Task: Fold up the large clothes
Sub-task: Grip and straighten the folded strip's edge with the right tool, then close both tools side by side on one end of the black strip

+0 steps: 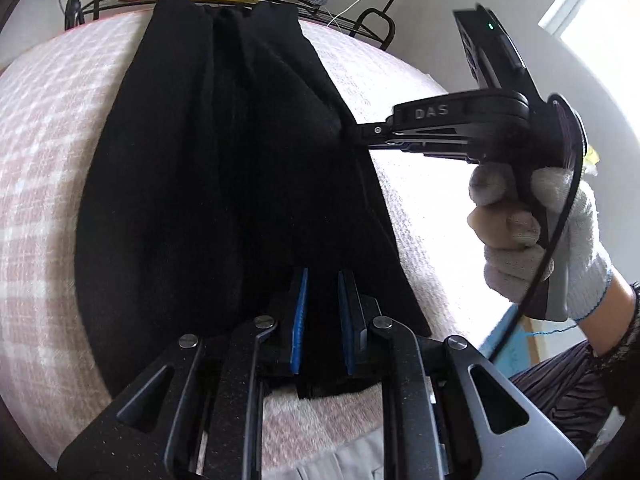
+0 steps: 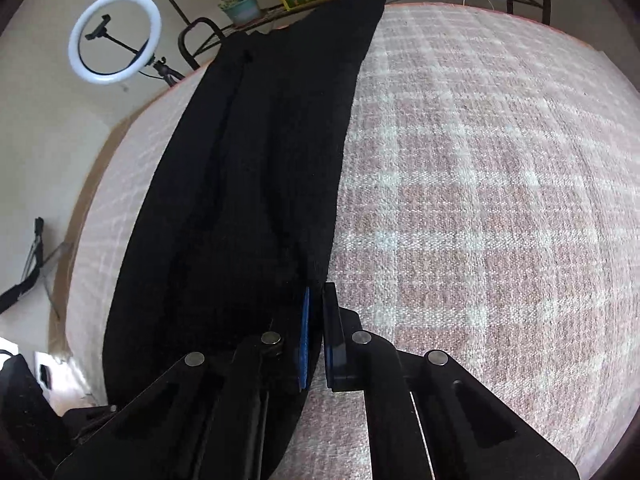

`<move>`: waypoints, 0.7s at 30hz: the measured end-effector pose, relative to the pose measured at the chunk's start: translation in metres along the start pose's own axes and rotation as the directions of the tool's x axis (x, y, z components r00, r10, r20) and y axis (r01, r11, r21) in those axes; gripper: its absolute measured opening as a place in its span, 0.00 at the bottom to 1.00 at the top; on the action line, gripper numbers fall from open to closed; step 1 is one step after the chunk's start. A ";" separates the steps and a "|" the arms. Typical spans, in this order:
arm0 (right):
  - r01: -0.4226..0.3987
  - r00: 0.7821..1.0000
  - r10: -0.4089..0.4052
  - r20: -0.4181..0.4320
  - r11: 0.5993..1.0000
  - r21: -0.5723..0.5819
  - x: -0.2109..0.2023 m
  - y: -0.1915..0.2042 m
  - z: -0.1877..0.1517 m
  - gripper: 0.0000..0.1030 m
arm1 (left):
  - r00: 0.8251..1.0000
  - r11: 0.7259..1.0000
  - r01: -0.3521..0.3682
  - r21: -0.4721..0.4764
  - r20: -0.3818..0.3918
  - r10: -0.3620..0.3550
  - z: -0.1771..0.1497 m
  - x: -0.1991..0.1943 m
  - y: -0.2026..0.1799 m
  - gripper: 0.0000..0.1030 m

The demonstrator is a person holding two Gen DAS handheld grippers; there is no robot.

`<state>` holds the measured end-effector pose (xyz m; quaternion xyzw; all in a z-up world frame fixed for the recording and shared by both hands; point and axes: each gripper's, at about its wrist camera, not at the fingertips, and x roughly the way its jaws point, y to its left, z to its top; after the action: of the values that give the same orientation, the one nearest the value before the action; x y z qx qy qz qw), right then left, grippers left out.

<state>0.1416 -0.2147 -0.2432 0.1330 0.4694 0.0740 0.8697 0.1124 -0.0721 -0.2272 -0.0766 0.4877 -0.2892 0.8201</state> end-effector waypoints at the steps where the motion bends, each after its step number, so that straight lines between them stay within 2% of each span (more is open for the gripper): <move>1: -0.021 1.000 0.021 -0.002 1.000 0.008 -0.003 -0.001 -0.001 0.09 | 1.000 1.000 -0.002 -0.002 0.007 0.002 -0.001 -0.009 0.002 0.14; 3: -0.091 0.996 0.090 0.006 0.995 0.041 -0.016 -0.006 -0.006 0.13 | 0.999 1.000 -0.025 0.012 0.036 0.024 -0.004 -0.028 0.007 0.14; 6: -0.114 0.993 0.111 0.042 0.991 0.066 -0.043 -0.015 -0.026 0.26 | 0.994 0.999 -0.051 -0.001 0.093 0.051 -0.011 -0.060 0.024 0.14; 7: -0.139 0.990 0.135 0.047 0.987 0.083 -0.051 -0.023 -0.031 0.29 | 0.992 0.998 -0.058 -0.018 0.111 0.059 -0.014 -0.069 0.032 0.20; 8: -0.183 0.983 0.178 0.052 0.977 0.110 -0.059 -0.026 -0.045 0.30 | 0.990 0.997 -0.065 -0.035 0.125 0.069 -0.016 -0.076 0.040 0.32; 9: -0.211 0.977 0.207 0.049 0.969 0.127 -0.061 -0.028 -0.054 0.34 | 0.987 0.995 -0.079 -0.056 0.132 0.086 -0.019 -0.081 0.050 0.37; 11: -0.255 0.967 0.251 0.043 0.951 0.173 -0.063 -0.028 -0.076 0.40 | 0.987 0.989 -0.092 -0.114 0.120 0.105 -0.022 -0.084 0.068 0.39; 15: -0.339 0.936 0.352 -0.003 0.904 0.263 -0.045 -0.029 -0.115 0.42 | 0.999 0.959 0.004 -0.284 0.047 0.010 -0.032 -0.069 0.103 0.39; 19: -0.377 0.917 0.397 -0.036 0.893 0.247 -0.027 -0.015 -0.126 0.42 | 0.995 0.919 0.090 -0.384 0.005 -0.095 -0.038 -0.051 0.117 0.38; 21: -0.406 0.903 0.426 -0.047 0.886 0.224 -0.022 -0.007 -0.128 0.42 | 0.994 0.915 0.105 -0.390 0.019 -0.106 -0.037 -0.050 0.117 0.38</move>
<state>0.0223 -0.2064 -0.2944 0.3177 0.4759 0.2155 0.7913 0.1103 0.0570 -0.2559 -0.2641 0.5318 -0.2302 0.7710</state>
